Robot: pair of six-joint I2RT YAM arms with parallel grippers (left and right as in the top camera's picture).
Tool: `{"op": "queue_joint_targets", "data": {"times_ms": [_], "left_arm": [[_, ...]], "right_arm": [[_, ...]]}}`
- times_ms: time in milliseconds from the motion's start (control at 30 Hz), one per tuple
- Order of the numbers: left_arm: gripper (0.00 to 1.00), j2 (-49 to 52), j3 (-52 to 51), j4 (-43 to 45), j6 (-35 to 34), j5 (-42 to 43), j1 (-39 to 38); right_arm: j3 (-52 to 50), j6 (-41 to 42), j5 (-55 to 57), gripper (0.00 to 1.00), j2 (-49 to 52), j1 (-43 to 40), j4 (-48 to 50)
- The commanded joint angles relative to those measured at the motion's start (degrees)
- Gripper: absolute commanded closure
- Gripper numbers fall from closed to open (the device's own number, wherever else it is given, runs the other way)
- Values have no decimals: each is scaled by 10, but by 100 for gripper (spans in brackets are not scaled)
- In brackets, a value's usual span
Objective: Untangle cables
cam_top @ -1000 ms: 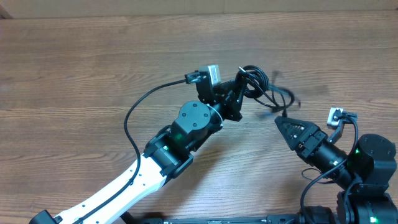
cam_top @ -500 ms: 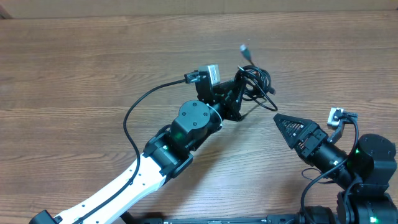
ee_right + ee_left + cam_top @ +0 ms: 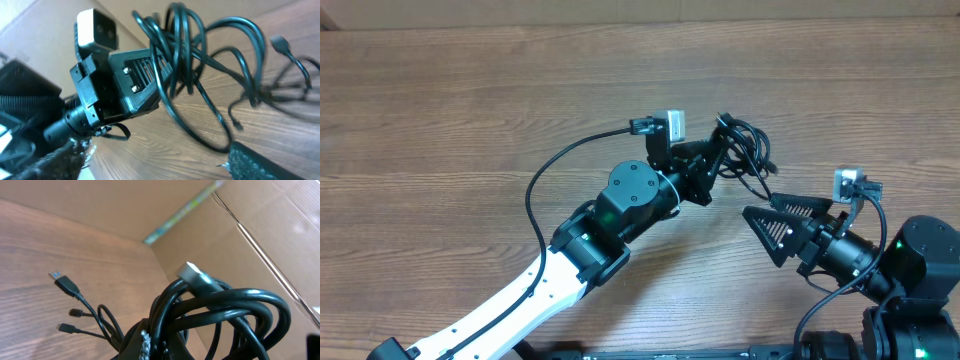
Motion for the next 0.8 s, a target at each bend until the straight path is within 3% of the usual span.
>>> {"op": "queue_joint_targets", "data": {"times_ms": [0,133,433,633,667,767], "left_arm": [[96,-2,13,2,12,58,2],[96,-2,13,3,7,59,1],[96,-2,13,3,3,116,-3],[96,-2,13,2,3,119,-3],[96,-2,13,2,3,118,-3],[96,-2,13,1,3,106,-3]], "right_arm": [[12,-42,-15,21,-4,3,1],[12,-42,-14,41,-4,3,1],[12,-42,-6,42,-4,3,-1],[12,-42,-6,91,-4,3,-1],[12,-42,-6,96,-4,3,-2],[12,-41,1,96,-4,3,-5]]}}
